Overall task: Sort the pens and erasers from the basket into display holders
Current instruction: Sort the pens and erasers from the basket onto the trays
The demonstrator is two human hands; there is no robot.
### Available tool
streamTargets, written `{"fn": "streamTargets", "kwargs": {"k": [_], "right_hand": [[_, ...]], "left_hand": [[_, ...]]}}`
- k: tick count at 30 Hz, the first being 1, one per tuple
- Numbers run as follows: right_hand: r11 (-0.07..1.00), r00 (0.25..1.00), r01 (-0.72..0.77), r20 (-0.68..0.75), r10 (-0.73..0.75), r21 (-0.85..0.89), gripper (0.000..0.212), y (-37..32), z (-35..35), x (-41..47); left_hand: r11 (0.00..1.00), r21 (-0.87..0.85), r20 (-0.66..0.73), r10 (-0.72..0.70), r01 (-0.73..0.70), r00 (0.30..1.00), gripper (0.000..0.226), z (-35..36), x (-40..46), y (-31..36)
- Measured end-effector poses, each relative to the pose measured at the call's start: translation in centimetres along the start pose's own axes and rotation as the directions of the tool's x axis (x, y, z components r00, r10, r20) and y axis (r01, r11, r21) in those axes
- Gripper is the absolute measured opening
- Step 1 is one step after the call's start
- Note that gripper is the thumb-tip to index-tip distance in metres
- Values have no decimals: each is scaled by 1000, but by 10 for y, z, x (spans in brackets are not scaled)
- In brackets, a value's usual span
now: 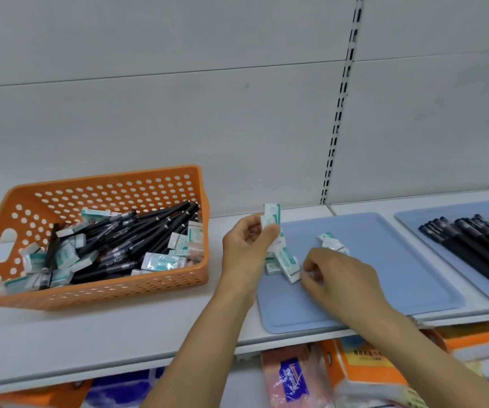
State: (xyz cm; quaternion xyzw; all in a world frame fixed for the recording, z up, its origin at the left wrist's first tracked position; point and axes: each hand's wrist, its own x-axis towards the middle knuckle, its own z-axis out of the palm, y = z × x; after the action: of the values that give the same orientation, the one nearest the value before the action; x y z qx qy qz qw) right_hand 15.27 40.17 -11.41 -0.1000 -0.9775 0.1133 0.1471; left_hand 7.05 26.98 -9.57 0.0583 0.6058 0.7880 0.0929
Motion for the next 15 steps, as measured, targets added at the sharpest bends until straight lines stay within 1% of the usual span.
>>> {"fn": "streamTargets", "kwargs": {"k": [2,4,5,6,8,9,10,12,13,15], "right_hand": [[999,1000,-13,-24,14,33,32,0,2,3],[1000,1000,-27,-15,26,-6,48,-6,4,8],[999,1000,-8,-13,8,-38,48,-10,7,9],[997,1000,22,-9,-23,-75,44,-14,10,10],[990,998,64,-11,-66,-122,32,-18,10,10],[992,997,73,-18,-75,-104,27,-16,8,9],[995,996,89,-14,-90,-45,23,-11,5,7],[977,988,148,29,-154,156,18,-1,0,4],[958,979,175,60,-193,228,19,2,-2,3],[955,969,182,123,-215,233,25,3,-1,3]], "left_hand": [[998,-49,6,-29,29,1000,23,-4,-1,1],[995,-89,14,-38,39,999,25,-6,-4,0],[994,-99,18,-41,42,999,25,-7,-6,-1],[994,-98,25,-43,45,999,25,-8,-8,-2],[998,-51,59,-29,32,998,23,-12,-10,-3],[1000,-8,83,-13,13,996,21,-15,-10,-3],[999,37,106,3,-7,994,19,-19,-10,-2],[994,101,135,15,-29,991,18,-26,-8,0],[993,113,140,15,-31,990,18,-28,-8,1],[995,100,146,12,-26,989,18,-27,-10,2]]}}
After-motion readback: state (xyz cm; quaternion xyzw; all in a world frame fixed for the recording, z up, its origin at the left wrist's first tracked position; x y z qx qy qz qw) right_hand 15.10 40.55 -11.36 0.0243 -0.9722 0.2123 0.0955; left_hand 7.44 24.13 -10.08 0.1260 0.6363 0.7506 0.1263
